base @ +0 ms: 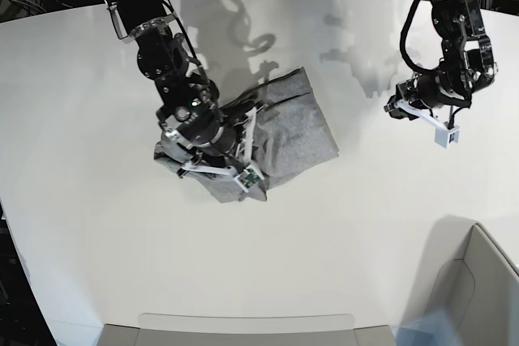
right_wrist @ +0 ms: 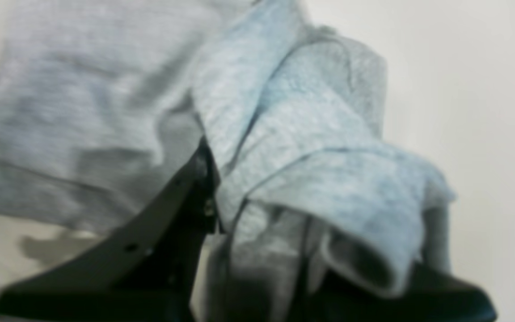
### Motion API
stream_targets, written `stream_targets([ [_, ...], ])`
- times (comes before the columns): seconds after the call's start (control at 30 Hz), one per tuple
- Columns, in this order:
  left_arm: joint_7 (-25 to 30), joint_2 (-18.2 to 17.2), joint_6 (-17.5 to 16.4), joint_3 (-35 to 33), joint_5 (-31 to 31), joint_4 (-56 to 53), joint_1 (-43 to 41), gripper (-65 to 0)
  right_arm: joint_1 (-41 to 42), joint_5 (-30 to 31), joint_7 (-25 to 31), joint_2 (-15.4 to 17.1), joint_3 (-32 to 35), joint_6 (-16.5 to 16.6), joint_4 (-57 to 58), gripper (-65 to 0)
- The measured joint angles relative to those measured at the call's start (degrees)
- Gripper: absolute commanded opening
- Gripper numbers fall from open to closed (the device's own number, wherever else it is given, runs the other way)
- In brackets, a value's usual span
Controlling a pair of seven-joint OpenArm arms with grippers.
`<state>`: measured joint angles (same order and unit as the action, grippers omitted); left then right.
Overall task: Fold the T-shirt properly
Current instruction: 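Lift the bundle with the right gripper and fold it over onto itself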
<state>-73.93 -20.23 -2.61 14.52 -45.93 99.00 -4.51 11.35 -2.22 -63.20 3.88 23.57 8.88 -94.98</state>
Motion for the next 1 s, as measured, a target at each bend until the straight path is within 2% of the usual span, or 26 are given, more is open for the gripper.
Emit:
stream_targets([
  [0.07, 0.42, -0.09, 0.0, 0.0, -0.07, 0.04, -0.48, -54.7, 1.31, -3.28, -3.45, -0.07, 4.9, -1.4, -0.02, -65.0],
  [0.2, 0.02, -0.07, 0.02, 0.0, -0.02, 0.02, -1.53, -54.7, 5.11, -12.52, -9.57, -0.61, 13.22, -1.64, 0.7, -65.0],
  [0.3, 0.26, -0.09, -0.02, 0.0, -0.11, 0.04, -1.16, -54.7, 8.09, -18.99, -13.44, -3.23, 20.22, -1.6, 5.88, -65.0],
  [0.43, 0.26, -0.11, 0.04, -0.13, 0.04, 0.04, -1.14, -54.7, 9.51, -24.02, -14.8, -6.71, 25.66, -1.46, 15.85, -65.0],
  [0.5, 0.24, -0.07, 0.0, -0.31, -0.02, 0.04, -1.25, -54.7, 9.42, -25.05, -14.84, -7.87, 26.21, -0.74, 18.67, -58.0],
  [0.6, 0.22, 0.02, 0.02, -0.33, -0.17, 0.04, -1.2, -54.7, 9.27, -24.98, -14.84, -8.92, 26.16, 2.86, 19.39, -40.7],
  [0.63, 0.26, 0.02, 0.0, -0.31, -0.24, 0.04, -1.2, -54.7, 9.16, -25.0, -14.78, -9.2, 26.16, 3.76, 19.34, -36.3],
  [0.7, 0.24, 0.04, 0.0, -0.31, -0.17, 0.04, -1.25, -54.7, 8.81, -24.87, -14.56, -9.35, 26.16, 8.13, 18.53, -30.5],
  [0.83, 0.24, 0.04, 0.02, -0.28, -0.09, 0.04, -1.22, -54.7, 8.22, -22.36, -11.45, -10.25, 24.17, 19.56, 14.32, -30.1],
  [0.93, 0.24, 0.04, 0.02, -0.28, -0.04, 0.04, -1.22, -54.7, 8.04, -20.79, -11.34, -12.17, 21.11, 23.61, 11.74, -30.1],
  [1.0, 0.24, 0.07, 0.02, -0.28, -0.07, 0.04, -1.22, -54.7, 8.02, -19.61, -11.47, -12.11, 20.41, 23.96, 10.45, -30.1],
])
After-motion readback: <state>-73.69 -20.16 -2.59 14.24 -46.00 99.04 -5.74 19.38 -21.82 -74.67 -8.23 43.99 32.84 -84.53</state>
